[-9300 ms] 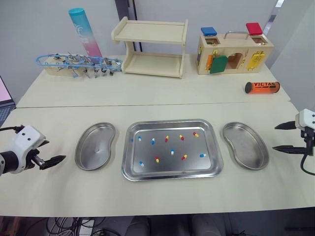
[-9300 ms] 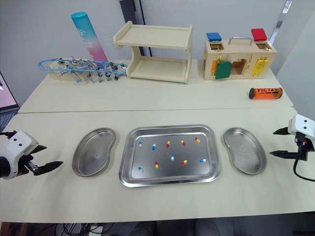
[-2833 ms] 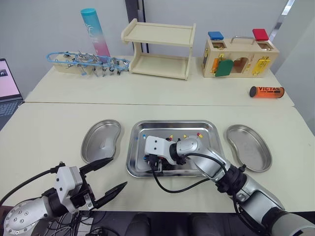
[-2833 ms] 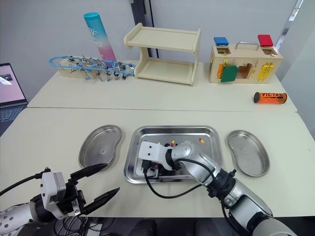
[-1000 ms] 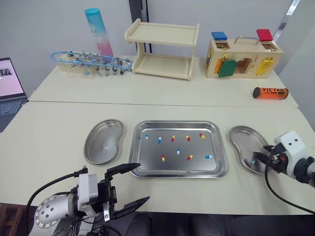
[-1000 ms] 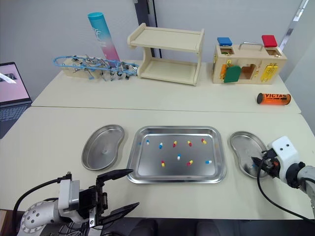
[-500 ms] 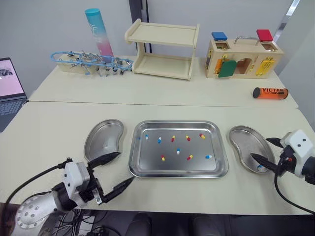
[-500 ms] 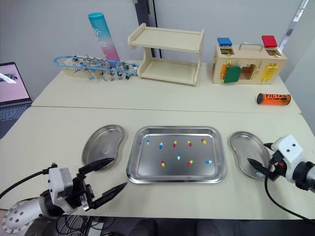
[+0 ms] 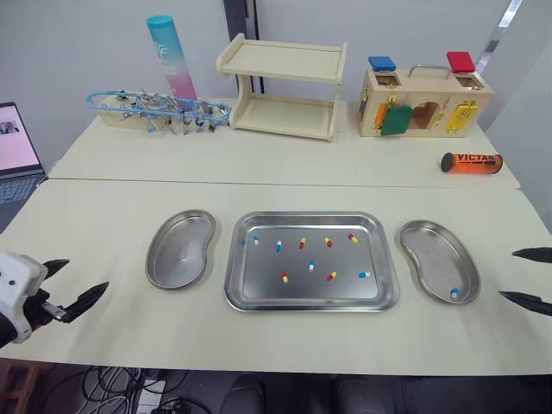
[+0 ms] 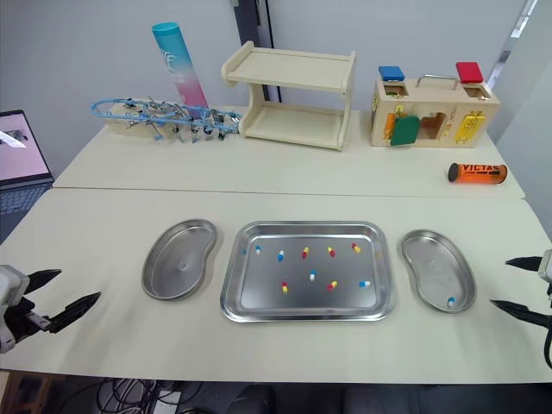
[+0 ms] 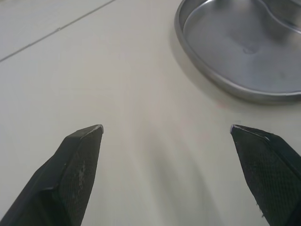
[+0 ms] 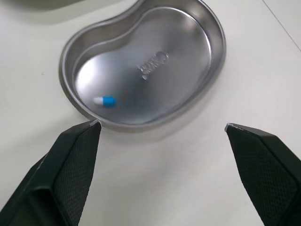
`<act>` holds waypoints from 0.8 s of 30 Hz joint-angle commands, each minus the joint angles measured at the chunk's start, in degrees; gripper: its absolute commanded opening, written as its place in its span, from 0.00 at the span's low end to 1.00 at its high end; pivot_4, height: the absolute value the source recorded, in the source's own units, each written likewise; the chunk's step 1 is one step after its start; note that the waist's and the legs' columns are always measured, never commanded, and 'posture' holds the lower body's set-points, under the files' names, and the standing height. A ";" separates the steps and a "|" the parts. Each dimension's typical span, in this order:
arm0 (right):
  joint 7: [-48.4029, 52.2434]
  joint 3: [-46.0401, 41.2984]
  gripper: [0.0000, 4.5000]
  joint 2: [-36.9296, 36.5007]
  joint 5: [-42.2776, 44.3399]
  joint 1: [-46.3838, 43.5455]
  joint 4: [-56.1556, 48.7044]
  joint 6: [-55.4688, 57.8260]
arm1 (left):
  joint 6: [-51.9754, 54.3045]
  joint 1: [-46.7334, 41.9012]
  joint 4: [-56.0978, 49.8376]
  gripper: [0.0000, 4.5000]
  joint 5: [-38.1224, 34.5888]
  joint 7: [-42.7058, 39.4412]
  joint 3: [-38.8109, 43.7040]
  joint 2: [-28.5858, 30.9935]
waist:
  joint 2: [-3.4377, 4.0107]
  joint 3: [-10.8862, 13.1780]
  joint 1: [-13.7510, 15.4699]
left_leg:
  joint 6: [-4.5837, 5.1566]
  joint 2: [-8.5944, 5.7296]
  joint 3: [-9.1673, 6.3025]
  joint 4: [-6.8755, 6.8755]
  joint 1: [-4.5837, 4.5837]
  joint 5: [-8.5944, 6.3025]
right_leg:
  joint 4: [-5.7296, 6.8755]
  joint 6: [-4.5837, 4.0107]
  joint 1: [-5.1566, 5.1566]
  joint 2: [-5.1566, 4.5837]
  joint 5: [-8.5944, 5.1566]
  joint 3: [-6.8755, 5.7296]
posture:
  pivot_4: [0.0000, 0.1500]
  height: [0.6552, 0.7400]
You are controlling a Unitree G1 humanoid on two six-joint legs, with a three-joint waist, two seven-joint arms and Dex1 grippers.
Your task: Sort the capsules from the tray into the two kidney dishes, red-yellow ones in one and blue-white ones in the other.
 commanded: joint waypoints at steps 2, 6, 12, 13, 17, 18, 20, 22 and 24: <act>2.38 4.02 1.00 -2.92 -1.77 -6.33 8.60 -5.61 | -0.85 -0.26 3.29 1.00 1.68 -0.77 1.95 1.85 | 0.00 0.00 -0.28 | 0.00 0.02 0.00 -0.01 -0.01 0.00 | 0.00 0.00 0.00 0.00 0.00 -0.01 | 1.00 1.00; 3.55 7.38 1.00 -3.57 -2.68 -10.85 13.57 -7.92 | -1.13 -0.77 4.32 1.00 1.90 -1.08 1.99 1.39 | 0.00 0.00 -0.71 | 0.00 0.02 0.05 -0.01 -0.02 0.00 | 0.00 0.00 -0.03 0.00 0.00 0.02 | 1.00 1.00; 4.02 10.10 1.00 -3.45 -3.30 -14.27 17.94 -10.06 | -1.10 -2.09 5.18 1.00 1.74 -1.60 2.01 1.60 | 0.01 0.01 -0.73 | 0.00 0.03 0.06 0.00 -0.01 0.00 | 0.02 0.00 -0.02 -0.01 0.00 0.02 | 1.00 1.00; 3.79 10.38 1.00 -3.31 -3.33 -14.65 18.35 -10.19 | -1.10 -2.07 5.26 1.00 1.68 -1.89 2.16 1.70 | 0.02 0.01 -0.80 | 0.00 0.02 0.07 -0.01 0.00 0.00 | 0.02 0.00 -0.02 -0.01 0.00 0.04 | 1.00 1.00; 2.95 11.47 1.00 -3.25 -4.10 -15.42 20.00 -11.07 | -0.62 -1.59 4.80 1.00 0.97 -2.78 2.98 1.43 | 0.02 0.01 -1.02 | 0.00 0.03 0.08 -0.01 0.00 0.00 | 0.03 0.00 -0.03 -0.01 0.00 0.05 | 1.00 1.00; 2.75 11.70 1.00 -3.30 -4.40 -15.44 20.38 -11.23 | -0.58 -1.41 4.53 1.00 0.67 -3.07 3.22 1.20 | 0.02 0.01 -1.02 | 0.00 0.03 0.08 -0.01 0.00 0.00 | 0.03 0.00 -0.03 -0.01 0.00 0.05 | 1.00 1.00; 2.40 11.89 1.00 -3.28 -4.54 -15.55 20.94 -11.32 | -0.46 -0.85 3.78 1.00 0.17 -3.45 3.69 0.80 | 0.02 0.01 -1.03 | 0.00 0.03 0.08 0.00 -0.01 0.00 | 0.03 0.00 -0.04 -0.01 0.00 0.05 | 1.00 1.00; 2.34 12.00 1.00 -3.13 -4.52 -15.78 21.40 -11.51 | -0.32 0.27 2.19 1.00 -0.40 -3.99 4.35 0.21 | 0.02 0.01 -1.03 | -0.01 0.03 0.09 0.00 0.00 0.00 | 0.03 0.00 -0.04 -0.01 0.00 0.06 | 1.00 1.00; 2.37 12.23 1.00 -3.10 -4.52 -16.06 21.78 -11.73 | -0.28 1.37 0.14 1.00 -1.32 -4.88 4.93 -0.39 | 0.02 0.01 -1.03 | 0.00 0.03 0.11 0.00 0.00 0.00 | 0.03 0.00 -0.04 -0.01 0.00 0.07 | 1.00 1.00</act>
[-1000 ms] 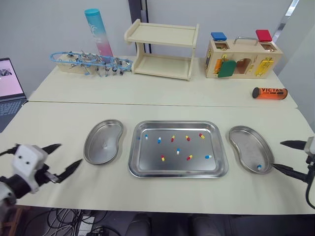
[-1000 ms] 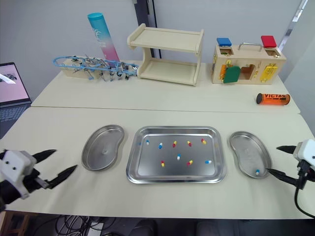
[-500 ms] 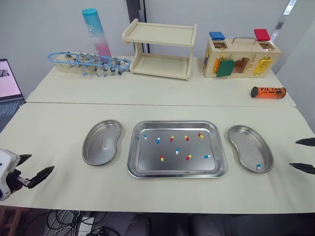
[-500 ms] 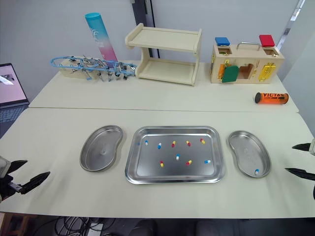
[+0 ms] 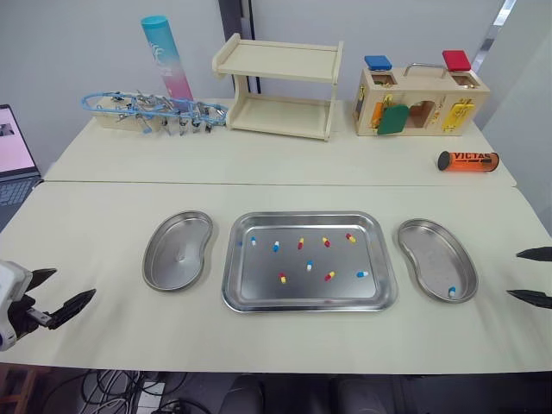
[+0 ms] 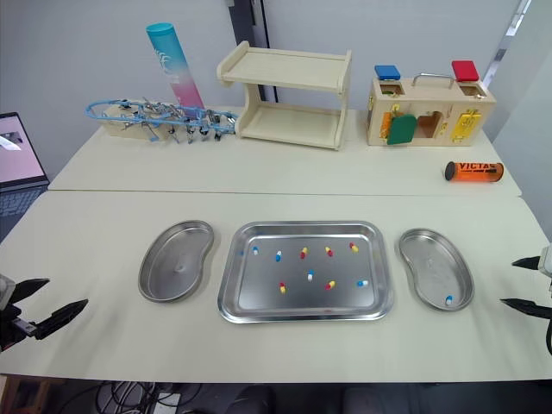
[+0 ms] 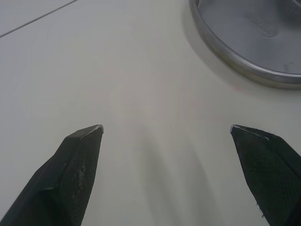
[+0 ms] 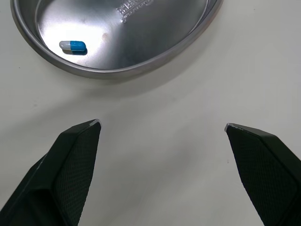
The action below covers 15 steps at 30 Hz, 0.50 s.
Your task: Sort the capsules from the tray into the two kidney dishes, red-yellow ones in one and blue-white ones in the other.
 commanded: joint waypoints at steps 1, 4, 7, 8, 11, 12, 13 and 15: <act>-0.11 -0.39 1.00 -1.24 0.34 -1.24 0.37 -0.98 | -0.07 1.69 -4.51 1.00 -2.37 -1.51 3.18 -0.92 | 0.00 0.00 0.01 | 0.00 0.00 0.00 0.00 0.00 0.00 | 0.00 0.00 0.00 0.00 0.00 0.00 | 1.00 1.00; -0.80 0.02 1.00 -1.28 -0.23 -1.89 0.80 -1.94 | 1.32 3.91 -10.40 1.00 -5.26 -3.23 3.00 -2.85 | 0.00 0.00 0.02 | 0.00 0.01 0.00 0.01 0.00 0.00 | 0.01 0.00 0.01 0.00 0.00 0.00 | 1.00 1.00; -1.59 0.08 1.00 -1.35 -0.59 -2.09 1.43 -3.17 | 3.22 6.09 -17.44 1.00 -7.72 -3.07 2.06 -5.47 | 0.00 0.00 0.03 | 0.00 0.00 0.03 0.03 0.00 0.00 | 0.01 0.00 0.02 -0.02 0.00 0.02 | 1.00 1.00; -1.66 0.00 1.00 -1.37 -0.50 -1.92 1.49 -3.24 | 3.78 6.67 -19.48 1.00 -8.42 -2.96 1.80 -6.28 | 0.00 0.00 0.03 | 0.00 0.00 0.02 0.03 -0.01 0.00 | 0.01 0.00 0.02 -0.03 0.00 0.01 | 1.00 1.00; -1.40 -0.49 1.00 -1.80 -0.27 -0.74 1.31 -3.47 | 3.72 8.66 -27.28 1.00 -10.56 -3.22 -0.32 -9.81 | 0.00 0.00 0.06 | 0.00 0.00 0.03 0.05 -0.01 0.00 | 0.00 0.01 0.03 -0.03 0.01 0.02 | 1.00 1.00; -1.49 -0.77 1.00 -1.90 -0.11 -0.43 1.12 -3.27 | 3.49 8.97 -29.67 1.00 -11.31 -2.93 -1.19 -11.26 | 0.00 0.00 0.10 | 0.00 0.00 0.04 0.06 -0.01 0.00 | 0.00 0.01 0.04 -0.04 0.01 0.02 | 1.00 1.00; -1.74 -1.06 1.00 -1.93 0.08 -0.22 0.93 -3.06 | 3.57 9.03 -31.49 1.00 -12.13 -2.68 -2.08 -12.45 | 0.00 0.00 0.13 | 0.00 -0.01 0.06 0.07 -0.01 0.00 | -0.01 0.02 0.05 -0.05 0.01 0.03 | 1.00 1.00; -2.44 -1.70 1.00 -1.93 0.62 0.18 -0.28 -1.74 | 3.94 8.94 -34.48 1.00 -12.95 -1.71 -4.25 -14.54 | 0.01 -0.01 0.18 | 0.00 -0.01 0.06 0.09 0.00 0.00 | -0.01 0.02 0.06 -0.05 0.02 0.03 | 1.00 1.00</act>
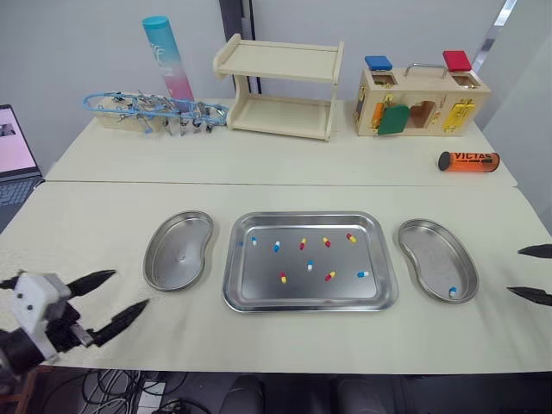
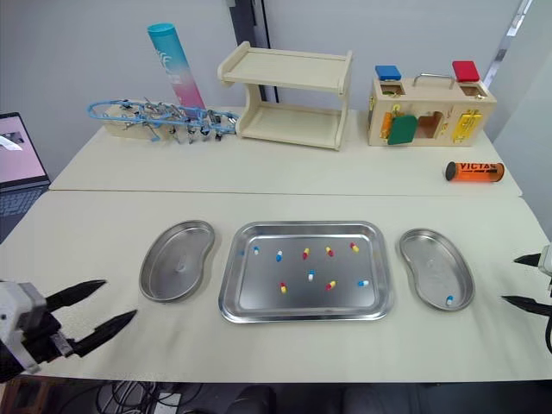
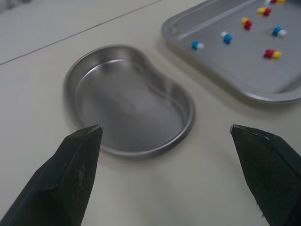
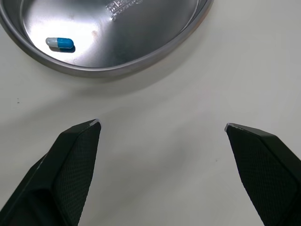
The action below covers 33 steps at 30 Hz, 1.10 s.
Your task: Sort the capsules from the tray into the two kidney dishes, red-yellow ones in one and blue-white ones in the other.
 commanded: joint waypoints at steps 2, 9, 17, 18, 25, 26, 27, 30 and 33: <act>-1.15 -2.89 1.00 -1.93 1.90 0.67 -3.44 2.74 | -0.05 0.48 -7.16 1.00 -2.26 1.86 -3.97 -3.13 | 0.08 -0.04 0.07 | 0.00 0.00 0.00 0.02 0.02 0.00 | 0.01 0.00 0.02 0.00 0.00 0.00 | 1.00 1.00; -1.14 -6.12 1.00 -1.09 5.74 3.15 -13.29 8.40 | -3.13 0.98 -13.23 1.00 1.06 7.07 -14.29 -10.93 | 0.12 -0.07 0.18 | 0.01 -0.01 0.03 0.06 0.03 -0.01 | 0.00 0.03 0.07 0.00 0.02 0.05 | 1.00 1.00; -0.69 -4.02 1.00 0.35 12.44 0.74 -30.17 17.29 | -9.34 3.10 -10.56 1.00 3.48 7.05 -15.90 -13.54 | 0.19 -0.11 0.15 | 0.02 -0.02 0.03 0.06 0.04 -0.01 | -0.02 0.04 0.07 0.00 0.02 0.05 | 1.00 1.00; -1.69 -2.63 1.00 1.25 13.98 -0.69 -34.13 20.04 | -9.76 3.31 -10.20 1.00 3.43 6.96 -15.79 -13.52 | 0.19 -0.11 0.14 | 0.02 -0.02 0.03 0.06 0.04 -0.01 | -0.02 0.04 0.07 0.00 0.02 0.05 | 1.00 1.00; -13.38 9.47 1.00 9.69 19.63 -10.90 -55.43 40.95 | -12.24 2.55 -8.33 1.00 4.45 8.05 -16.50 -13.52 | 0.09 -0.08 1.10 | 0.02 -0.03 -0.09 0.09 -0.05 -0.01 | -0.05 0.05 0.05 0.01 0.03 -0.05 | 1.00 1.00; -15.27 11.55 1.00 12.00 19.61 -12.46 -57.06 42.79 | -12.35 2.65 -8.42 1.00 4.63 8.24 -16.85 -13.59 | 0.09 -0.08 1.27 | 0.02 -0.03 -0.10 0.09 -0.07 -0.01 | -0.05 0.05 0.03 0.01 0.03 -0.06 | 1.00 1.00; -16.92 13.20 1.00 13.89 19.15 -13.55 -58.11 44.06 | -12.50 2.71 -8.53 1.00 4.24 8.42 -17.05 -13.95 | 0.08 -0.09 1.31 | 0.02 -0.04 -0.11 0.09 -0.08 -0.01 | -0.06 0.05 0.03 0.01 0.03 -0.06 | 1.00 1.00; -22.89 19.29 1.00 19.94 14.67 -15.46 -60.39 45.55 | -12.89 3.50 -9.08 1.00 4.41 8.62 -17.87 -14.23 | 0.03 -0.11 1.47 | 0.02 -0.04 -0.15 0.08 -0.12 -0.01 | -0.09 0.06 0.01 0.01 0.03 -0.10 | 1.00 1.00; -27.13 23.87 1.00 24.88 12.44 -16.53 -62.42 48.03 | -13.45 3.80 -9.27 1.00 4.45 8.64 -18.23 -14.30 | 0.00 -0.11 1.51 | 0.02 -0.06 -0.21 0.08 -0.18 -0.01 | -0.10 0.06 -0.03 0.00 0.03 -0.14 | 1.00 1.00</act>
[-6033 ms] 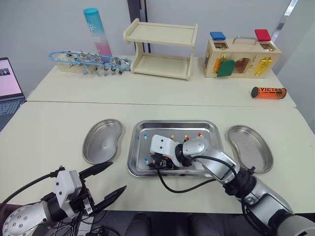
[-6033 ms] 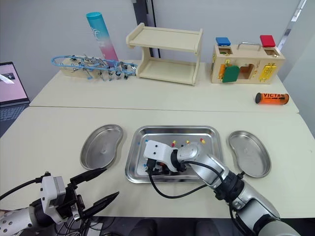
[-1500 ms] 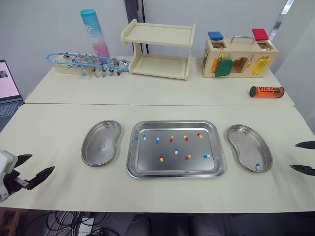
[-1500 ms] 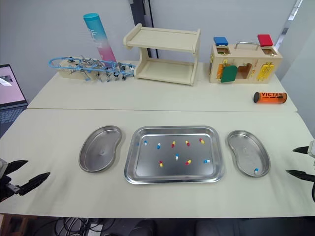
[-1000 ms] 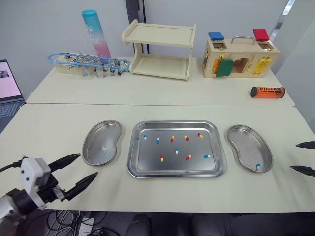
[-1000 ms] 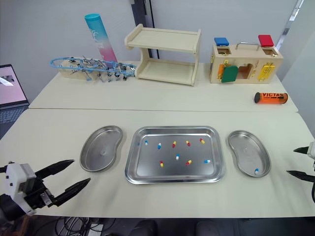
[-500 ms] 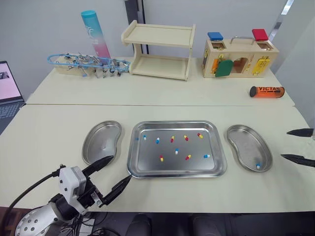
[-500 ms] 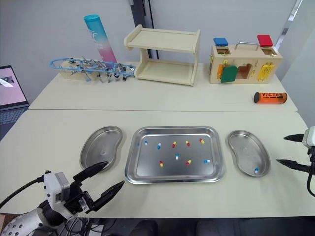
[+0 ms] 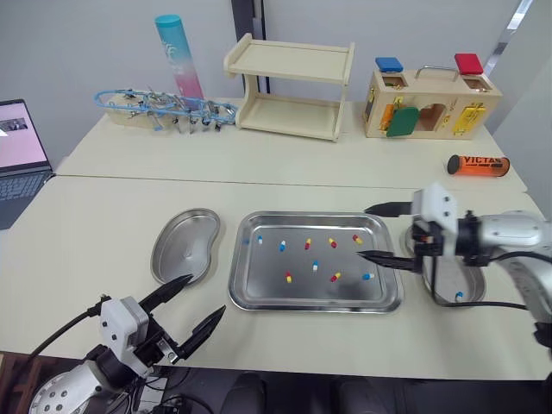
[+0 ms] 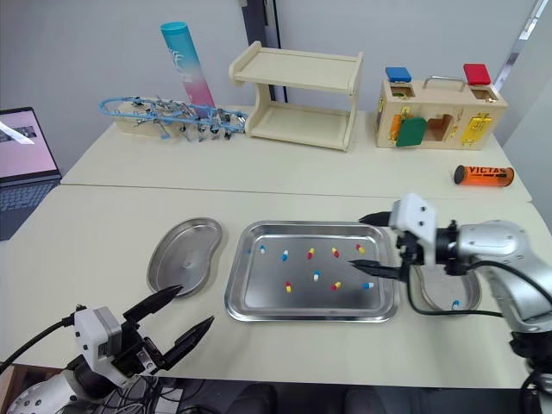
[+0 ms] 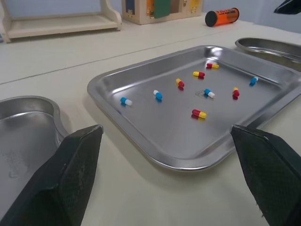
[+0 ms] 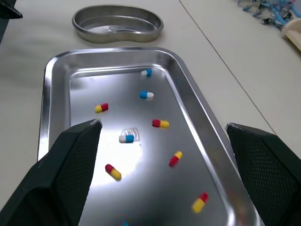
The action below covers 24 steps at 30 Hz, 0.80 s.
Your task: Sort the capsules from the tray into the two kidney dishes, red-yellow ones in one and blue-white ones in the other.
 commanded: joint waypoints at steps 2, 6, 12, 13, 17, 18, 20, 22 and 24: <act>-7.74 6.32 1.00 7.25 -4.26 -2.28 -3.19 3.21 | -2.20 0.51 -1.89 1.00 -0.26 0.81 -0.50 -0.55 | 0.00 -0.01 -0.09 | 0.00 0.00 -0.03 -0.01 0.02 0.00 | 0.03 0.00 -0.01 0.00 0.00 -0.02 | 1.00 1.00; -12.52 12.46 0.70 14.28 -9.01 -4.22 -2.00 4.90 | -1.95 0.73 -2.83 1.00 -0.83 3.18 -1.04 -1.82 | 0.00 -0.01 -0.35 | 0.00 0.00 -0.04 -0.01 0.05 0.00 | 0.10 -0.01 -0.04 0.01 0.00 0.00 | 1.00 1.00; -20.31 20.21 0.64 24.90 -16.45 -8.16 3.56 6.80 | -1.90 1.44 -3.70 1.00 -0.25 5.02 -1.99 -2.50 | -0.05 -0.05 -0.30 | 0.00 0.00 -0.08 -0.01 0.03 0.00 | 0.10 -0.01 -0.09 0.02 0.00 0.00 | 1.00 1.00; -22.14 21.17 0.64 27.12 -17.67 -8.81 5.21 7.38 | -1.83 1.66 -3.79 1.00 -0.24 5.23 -2.08 -2.47 | -0.09 -0.07 -0.31 | 0.00 0.00 -0.08 -0.02 0.03 0.00 | 0.10 -0.01 -0.10 0.02 0.00 0.01 | 1.00 1.00; -26.33 23.51 0.64 34.81 -20.90 -11.21 11.44 9.08 | -1.91 1.84 -3.90 1.00 -0.07 5.75 -2.18 -2.20 | -0.09 -0.07 -0.43 | 0.00 0.00 -0.08 -0.03 0.01 0.00 | 0.18 -0.04 -0.24 0.05 0.02 0.06 | 1.00 1.00; -26.94 23.94 0.64 36.33 -21.45 -11.71 13.06 9.41 | -1.99 1.81 -3.91 1.00 0.05 5.88 -2.15 -2.17 | -0.09 -0.07 -0.44 | 0.00 0.00 -0.10 -0.03 0.00 0.00 | 0.18 -0.05 -0.26 0.06 0.02 0.06 | 1.00 1.00; -27.98 24.41 0.64 38.53 -22.58 -12.41 15.97 9.61 | -2.11 1.77 -3.88 1.00 0.16 6.10 -2.04 -2.08 | -0.09 -0.07 -0.46 | 0.00 0.00 -0.09 -0.03 -0.01 0.00 | 0.18 -0.05 -0.27 0.06 0.02 0.07 | 1.00 1.00; -28.98 24.68 0.64 40.44 -23.61 -13.19 19.31 8.57 | -2.16 1.65 -3.77 1.00 0.25 6.35 -2.04 -1.95 | -0.10 -0.07 -0.49 | 0.00 0.00 -0.09 -0.03 0.00 0.00 | 0.18 -0.05 -0.28 0.06 0.02 0.08 | 1.00 1.00; -29.90 24.72 0.64 42.27 -24.52 -13.83 22.42 7.52 | -2.29 1.58 -3.66 1.00 0.49 6.52 -2.15 -1.95 | -0.10 -0.08 -0.61 | 0.00 0.00 -0.09 -0.04 0.00 0.00 | 0.18 -0.05 -0.29 0.06 0.02 0.08 | 1.00 1.00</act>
